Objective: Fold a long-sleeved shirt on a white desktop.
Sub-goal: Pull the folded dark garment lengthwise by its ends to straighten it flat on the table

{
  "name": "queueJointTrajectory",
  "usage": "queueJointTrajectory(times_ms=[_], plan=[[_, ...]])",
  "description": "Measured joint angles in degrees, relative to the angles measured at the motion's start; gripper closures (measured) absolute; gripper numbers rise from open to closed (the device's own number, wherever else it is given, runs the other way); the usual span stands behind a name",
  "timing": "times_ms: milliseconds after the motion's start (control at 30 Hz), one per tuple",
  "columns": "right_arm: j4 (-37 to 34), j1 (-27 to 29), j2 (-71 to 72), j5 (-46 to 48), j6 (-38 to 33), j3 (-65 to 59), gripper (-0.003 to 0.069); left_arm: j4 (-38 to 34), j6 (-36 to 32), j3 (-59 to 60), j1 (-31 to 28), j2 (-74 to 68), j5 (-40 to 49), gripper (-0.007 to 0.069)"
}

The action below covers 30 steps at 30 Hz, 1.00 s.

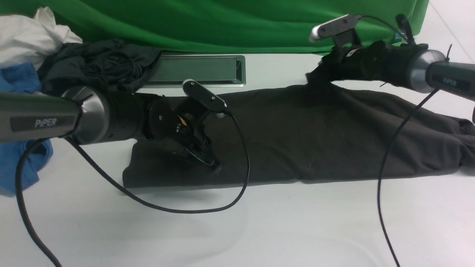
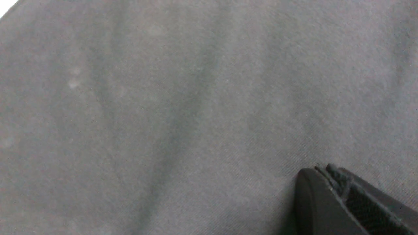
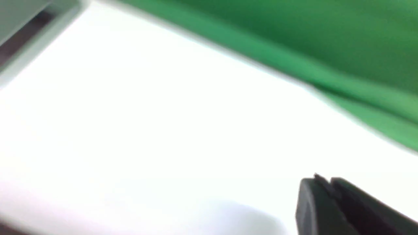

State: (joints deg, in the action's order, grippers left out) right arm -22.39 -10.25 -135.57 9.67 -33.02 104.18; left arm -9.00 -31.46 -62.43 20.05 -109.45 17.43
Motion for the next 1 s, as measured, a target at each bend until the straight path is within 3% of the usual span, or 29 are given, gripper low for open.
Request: queueJointTrajectory(times_ms=[67,233,267,300,433,467,500,600,667,900,1000], plan=[[0.1,1.6,1.5,2.3,0.0,0.4,0.0594,0.7,0.0,0.2,0.0,0.9,0.9,0.0608],[4.7,7.9,12.5,23.2,4.1,0.7,0.0526,1.7,0.0,0.9,-0.1,5.5,3.1,0.0608],[5.0,8.1,12.9,23.2,4.5,0.7,0.0525,1.7,0.0,0.9,-0.1,5.8,3.1,0.0608],[7.4,10.3,17.0,32.4,6.7,-0.6,0.0507,1.7,0.0,0.9,-0.1,7.1,3.1,0.0608],[10.0,14.5,21.8,45.3,7.9,-7.7,0.0384,1.7,0.0,0.9,-0.1,7.2,4.4,0.0608],[10.1,14.6,21.9,45.3,7.8,-7.7,0.0374,1.7,0.0,0.9,-0.1,7.1,4.5,0.0608],[10.4,15.7,21.7,46.4,6.9,-10.4,0.0291,1.7,-0.1,1.0,-0.1,6.5,5.0,0.0608],[10.6,16.8,20.5,45.0,4.9,-13.6,0.0155,1.7,-0.3,1.1,-0.1,5.0,5.8,0.0608],[10.7,17.2,19.2,42.4,1.6,-14.6,0.0107,1.7,-1.2,1.1,-0.1,3.4,6.8,0.0608],[11.1,17.3,15.5,33.6,-3.1,-14.9,0.01,1.7,-1.9,1.0,-0.1,2.1,6.9,0.0608],[11.7,17.3,14.4,32.0,-3.4,-14.9,0.0138,1.7,-1.9,0.8,-0.1,2.1,6.9,0.0608]])
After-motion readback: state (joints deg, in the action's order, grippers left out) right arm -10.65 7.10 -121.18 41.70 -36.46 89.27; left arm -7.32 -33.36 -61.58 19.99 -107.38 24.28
